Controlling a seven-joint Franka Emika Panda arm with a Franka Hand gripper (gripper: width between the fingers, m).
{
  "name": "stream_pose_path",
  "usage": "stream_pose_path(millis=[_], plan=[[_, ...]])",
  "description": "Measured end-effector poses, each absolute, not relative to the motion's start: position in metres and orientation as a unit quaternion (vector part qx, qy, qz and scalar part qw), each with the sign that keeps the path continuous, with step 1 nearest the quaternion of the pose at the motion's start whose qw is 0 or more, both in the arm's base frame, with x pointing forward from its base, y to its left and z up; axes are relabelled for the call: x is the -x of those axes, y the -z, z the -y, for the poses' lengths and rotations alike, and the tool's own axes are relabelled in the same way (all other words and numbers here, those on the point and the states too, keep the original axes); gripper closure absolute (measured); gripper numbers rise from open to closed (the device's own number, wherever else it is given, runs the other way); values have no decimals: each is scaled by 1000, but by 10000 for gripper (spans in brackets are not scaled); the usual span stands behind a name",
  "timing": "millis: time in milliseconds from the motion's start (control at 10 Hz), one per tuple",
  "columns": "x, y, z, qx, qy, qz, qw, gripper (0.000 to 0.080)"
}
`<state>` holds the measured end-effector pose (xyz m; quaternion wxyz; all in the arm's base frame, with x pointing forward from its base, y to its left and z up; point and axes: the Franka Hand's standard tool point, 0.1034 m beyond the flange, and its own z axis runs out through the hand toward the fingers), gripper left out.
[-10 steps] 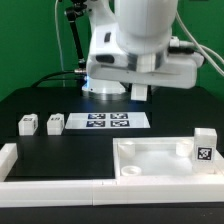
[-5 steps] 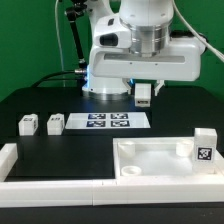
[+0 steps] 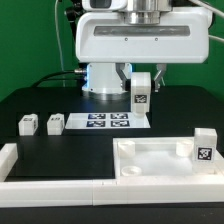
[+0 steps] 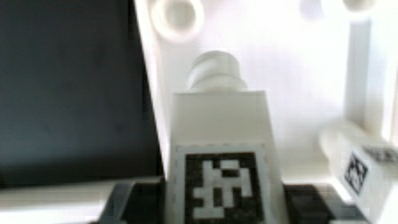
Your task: Assemble square table
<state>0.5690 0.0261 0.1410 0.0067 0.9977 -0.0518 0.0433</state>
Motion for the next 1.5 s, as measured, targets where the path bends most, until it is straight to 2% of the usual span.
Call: stream_pose_path(millis=[500, 600, 800, 1000, 1400, 1500], plan=[[-577, -135, -24, -981, -191, 33, 16, 509], [-586, -132, -14, -981, -192, 25, 23, 509], [-633, -142, 7, -977, -209, 19, 36, 509], [-652, -141, 16, -974, -220, 28, 41, 509], [-652, -135, 6, -974, -223, 29, 40, 509], [-643, -127, -2, -969, -242, 29, 38, 509]])
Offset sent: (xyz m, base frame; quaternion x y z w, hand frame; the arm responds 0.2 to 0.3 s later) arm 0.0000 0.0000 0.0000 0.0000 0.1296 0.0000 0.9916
